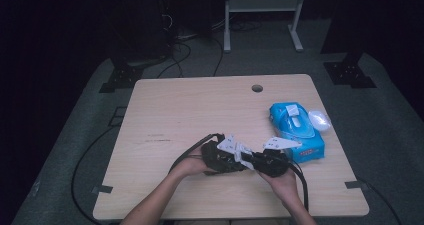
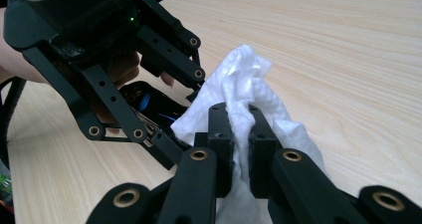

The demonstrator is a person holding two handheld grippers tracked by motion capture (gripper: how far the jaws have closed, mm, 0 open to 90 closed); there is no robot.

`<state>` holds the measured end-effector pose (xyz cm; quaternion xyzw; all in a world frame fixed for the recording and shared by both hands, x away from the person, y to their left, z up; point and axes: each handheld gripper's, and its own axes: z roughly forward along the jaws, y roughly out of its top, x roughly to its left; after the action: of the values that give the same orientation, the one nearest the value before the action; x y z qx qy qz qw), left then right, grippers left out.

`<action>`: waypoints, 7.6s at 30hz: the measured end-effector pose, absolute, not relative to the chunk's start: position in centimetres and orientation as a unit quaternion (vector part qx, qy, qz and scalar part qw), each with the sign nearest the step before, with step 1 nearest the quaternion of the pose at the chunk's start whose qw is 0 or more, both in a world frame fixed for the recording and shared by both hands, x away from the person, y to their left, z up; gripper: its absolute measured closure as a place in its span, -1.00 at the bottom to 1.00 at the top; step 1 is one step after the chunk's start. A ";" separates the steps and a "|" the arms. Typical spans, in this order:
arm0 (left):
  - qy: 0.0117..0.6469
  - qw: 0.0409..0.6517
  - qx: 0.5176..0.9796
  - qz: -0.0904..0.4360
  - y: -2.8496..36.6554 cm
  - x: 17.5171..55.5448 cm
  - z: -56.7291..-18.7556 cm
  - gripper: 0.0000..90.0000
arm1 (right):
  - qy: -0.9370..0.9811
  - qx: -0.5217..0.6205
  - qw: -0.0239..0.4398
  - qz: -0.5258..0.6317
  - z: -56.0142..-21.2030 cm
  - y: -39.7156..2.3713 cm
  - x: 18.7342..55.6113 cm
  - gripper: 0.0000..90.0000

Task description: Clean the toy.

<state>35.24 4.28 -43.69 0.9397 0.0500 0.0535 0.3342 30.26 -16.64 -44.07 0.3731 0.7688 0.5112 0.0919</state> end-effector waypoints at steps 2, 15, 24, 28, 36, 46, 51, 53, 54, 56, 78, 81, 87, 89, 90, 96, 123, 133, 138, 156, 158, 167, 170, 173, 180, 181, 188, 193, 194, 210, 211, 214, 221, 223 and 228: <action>0.048 0.332 0.941 0.053 4.4 35.3 -43.6 0.27 | 0.771 0.370 0.094 0.509 -44.0 -16.6 30.3 0.87; 0.092 0.393 0.915 0.023 8.1 35.3 -42.0 0.08 | 0.775 0.368 0.095 0.506 -44.1 -16.5 30.1 0.86; 0.143 0.432 0.891 -0.001 12.0 35.9 -42.0 0.07 | 0.774 0.367 0.096 0.506 -44.1 -16.6 30.0 0.86; 0.153 0.431 0.889 -0.008 12.5 35.9 -42.3 0.01 | 0.774 0.368 0.095 0.507 -44.1 -16.6 30.0 0.86; 0.167 0.440 0.882 -0.015 12.9 35.9 -42.7 -0.01 | 0.774 0.367 0.097 0.507 -44.2 -16.7 29.9 0.86; 0.174 0.449 0.876 -0.021 13.0 35.5 -43.0 -0.01 | 0.776 0.363 0.095 0.507 -44.1 -16.8 29.6 0.87; 0.167 0.444 0.880 -0.018 12.9 35.2 -42.9 -0.03 | 0.778 0.360 0.094 0.507 -44.1 -16.9 29.5 0.87; 0.166 0.444 0.880 -0.019 12.8 35.1 -42.9 -0.04 | 0.778 0.360 0.092 0.506 -44.1 -16.9 29.3 0.87; 0.166 0.444 0.880 -0.019 12.8 35.0 -42.9 -0.05 | 0.779 0.359 0.092 0.505 -44.0 -16.9 29.3 0.87; 0.164 0.444 0.881 -0.018 12.8 34.9 -42.9 -0.05 | 0.780 0.358 0.093 0.505 -44.0 -16.9 29.2 0.87; 0.124 0.420 0.899 -0.018 11.9 32.8 -43.4 -0.11 | 0.804 0.332 0.087 0.485 -44.1 -17.3 26.9 0.86; 0.120 0.420 0.900 -0.015 11.7 32.5 -43.6 -0.11 | 0.806 0.332 0.082 0.483 -44.2 -17.4 26.7 0.86; 0.115 0.422 0.899 -0.021 11.5 32.0 -44.2 -0.12 | 0.812 0.327 0.081 0.476 -44.5 -17.5 26.3 0.86; 0.111 0.420 0.901 -0.020 11.5 31.9 -44.4 -0.13 | 0.815 0.325 0.083 0.472 -44.6 -17.5 26.1 0.86; 0.111 0.418 0.901 -0.020 11.5 31.9 -44.5 -0.13 | 0.816 0.326 0.082 0.471 -44.7 -17.5 26.0 0.86; 0.102 0.407 0.908 -0.012 11.1 31.4 -45.0 -0.14 | 0.822 0.323 0.081 0.462 -45.1 -17.4 25.6 0.86; 0.086 0.389 0.915 0.061 8.0 31.1 -45.2 -0.52 | 0.799 0.348 0.098 0.482 -43.7 -20.8 25.1 0.86; 0.104 0.381 0.917 0.053 6.5 31.9 -45.8 -0.58 | 0.792 0.360 0.103 0.483 -43.5 -22.8 24.7 0.86; 0.108 0.388 0.915 0.034 6.2 31.7 -45.7 -0.59 | 0.790 0.365 0.100 0.482 -43.9 -23.1 24.6 0.85; 0.109 0.319 0.941 0.040 4.7 31.7 -46.7 -0.59 | 0.784 0.378 0.106 0.481 -44.1 -24.0 24.7 0.85; 0.112 0.311 0.943 0.031 4.6 31.8 -46.6 -0.54 | 0.783 0.379 0.106 0.481 -44.1 -24.1 24.8 0.85; 0.112 0.273 0.955 0.036 3.3 31.8 -46.1 -0.47 | 0.783 0.378 0.107 0.482 -44.1 -24.1 24.8 0.84; 0.114 0.266 0.957 0.037 3.1 31.8 -46.0 -0.45 | 0.781 0.380 0.108 0.484 -44.1 -24.3 24.8 0.84; 0.112 0.258 0.959 0.029 3.2 32.0 -45.8 -0.43 | 0.779 0.383 0.109 0.485 -44.1 -24.5 24.8 0.84; 0.100 0.257 0.961 0.022 3.2 32.2 -45.7 -0.42 | 0.777 0.386 0.108 0.486 -44.2 -24.5 24.8 0.84; 0.099 0.260 0.960 0.023 3.2 32.2 -45.6 -0.42 | 0.777 0.386 0.107 0.486 -44.2 -24.5 24.9 0.84; 0.098 0.267 0.958 0.031 3.3 32.9 -44.7 -0.38 | 0.775 0.386 0.109 0.487 -44.2 -24.7 24.8 0.84; 0.095 0.263 0.960 0.035 3.2 33.1 -44.9 -0.38 | 0.773 0.389 0.108 0.489 -44.3 -24.9 24.9 0.84; 0.096 0.264 0.959 0.036 3.2 33.2 -44.9 -0.38 | 0.773 0.390 0.108 0.489 -44.3 -24.9 24.9 0.84; 0.116 0.265 0.956 0.055 3.6 37.5 -43.3 -0.36 | 0.766 0.402 0.104 0.490 -44.6 -25.6 25.3 0.84; 0.117 0.260 0.957 0.056 3.5 37.9 -43.5 -0.36 | 0.766 0.402 0.104 0.491 -44.7 -25.6 25.3 0.84; 0.122 0.251 0.959 0.051 3.5 38.7 -43.8 -0.36 | 0.767 0.403 0.104 0.489 -44.8 -25.7 25.4 0.84; 0.125 0.257 0.957 0.043 3.4 39.3 -44.2 -0.36 | 0.768 0.406 0.104 0.483 -45.1 -25.8 25.5 0.84; 0.125 0.258 0.957 0.042 3.4 39.4 -44.2 -0.36 | 0.771 0.408 0.105 0.477 -45.2 -25.9 25.6 0.84; 0.127 0.262 0.956 0.038 3.8 39.4 -44.3 -0.36 | 0.780 0.412 0.115 0.456 -45.6 -26.0 25.8 0.76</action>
<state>39.40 3.76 -44.25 0.9558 0.1272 0.0385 0.2622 25.83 -25.97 -45.62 0.4123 0.7800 0.4565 0.1147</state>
